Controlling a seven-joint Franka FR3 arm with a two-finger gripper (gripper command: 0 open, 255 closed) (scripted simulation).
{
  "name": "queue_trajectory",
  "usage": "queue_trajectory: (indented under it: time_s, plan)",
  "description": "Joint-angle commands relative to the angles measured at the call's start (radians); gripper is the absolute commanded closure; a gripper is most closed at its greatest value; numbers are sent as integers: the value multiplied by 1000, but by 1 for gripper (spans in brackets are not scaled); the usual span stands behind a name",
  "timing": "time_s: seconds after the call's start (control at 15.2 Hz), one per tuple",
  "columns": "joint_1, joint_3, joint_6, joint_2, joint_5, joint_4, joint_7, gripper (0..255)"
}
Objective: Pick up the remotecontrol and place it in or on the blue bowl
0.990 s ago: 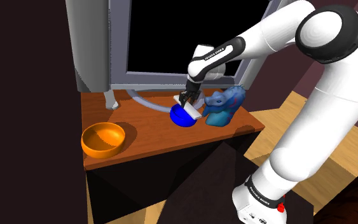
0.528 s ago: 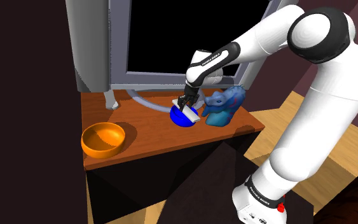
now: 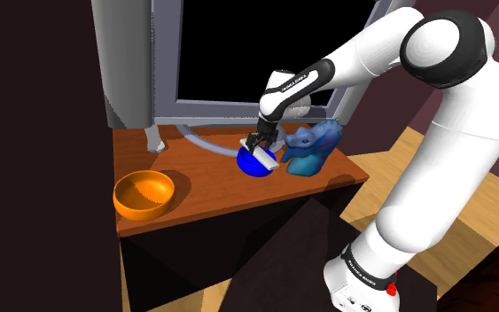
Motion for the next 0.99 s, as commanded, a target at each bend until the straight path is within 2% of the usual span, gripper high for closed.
queue_trajectory:
  time_s: [0.0,0.13,0.4,0.92]
  plan:
    - [0,0,0,0,0,0,0,0]
    - [0,0,-1,0,0,0,0,0]
    - [2,0,-120,-94,-2,26,2,0]
    - [2,0,-120,-94,-2,26,2,0]
